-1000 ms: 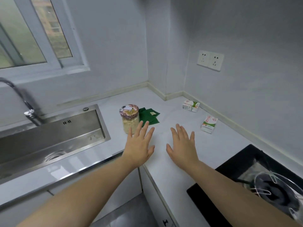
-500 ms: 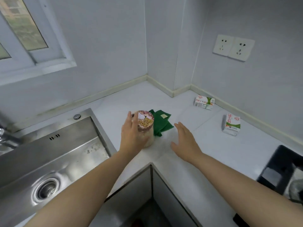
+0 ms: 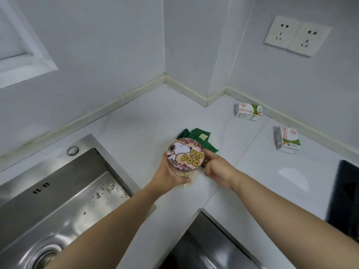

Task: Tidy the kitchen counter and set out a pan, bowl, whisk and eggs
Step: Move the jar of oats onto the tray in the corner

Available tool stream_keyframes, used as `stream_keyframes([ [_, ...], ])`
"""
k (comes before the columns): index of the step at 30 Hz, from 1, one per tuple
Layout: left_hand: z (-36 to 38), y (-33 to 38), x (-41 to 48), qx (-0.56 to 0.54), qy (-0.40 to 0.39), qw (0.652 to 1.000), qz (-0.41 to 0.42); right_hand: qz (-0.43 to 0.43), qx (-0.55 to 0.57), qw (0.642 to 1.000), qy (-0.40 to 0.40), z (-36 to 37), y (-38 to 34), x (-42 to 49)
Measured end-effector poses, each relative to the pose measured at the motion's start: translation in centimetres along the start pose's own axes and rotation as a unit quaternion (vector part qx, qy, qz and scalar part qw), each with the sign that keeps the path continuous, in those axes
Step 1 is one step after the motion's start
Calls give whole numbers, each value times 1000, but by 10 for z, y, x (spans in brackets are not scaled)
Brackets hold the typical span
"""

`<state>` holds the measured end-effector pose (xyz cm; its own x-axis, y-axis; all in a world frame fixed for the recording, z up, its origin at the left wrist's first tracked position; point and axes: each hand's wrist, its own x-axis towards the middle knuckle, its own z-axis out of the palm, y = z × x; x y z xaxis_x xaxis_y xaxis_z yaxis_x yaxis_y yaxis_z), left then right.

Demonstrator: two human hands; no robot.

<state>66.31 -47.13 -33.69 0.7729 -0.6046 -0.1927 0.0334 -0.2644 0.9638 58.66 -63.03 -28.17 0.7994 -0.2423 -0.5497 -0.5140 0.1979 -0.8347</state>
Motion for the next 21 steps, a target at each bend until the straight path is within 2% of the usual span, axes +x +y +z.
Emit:
stream_keyframes([
  [6,-4,-2,8,-32,0,999,8,6,-11,1000,-1,-4,-10,18],
  [11,-16,7,16,-46,49,998,9,-15,-54,998,-28,6,-34,29],
  [16,-40,36,41,-77,51,995,36,-37,-13,998,-41,9,-72,38],
  [21,-55,57,69,-172,26,985,13,-68,-103,992,-34,4,-97,52],
])
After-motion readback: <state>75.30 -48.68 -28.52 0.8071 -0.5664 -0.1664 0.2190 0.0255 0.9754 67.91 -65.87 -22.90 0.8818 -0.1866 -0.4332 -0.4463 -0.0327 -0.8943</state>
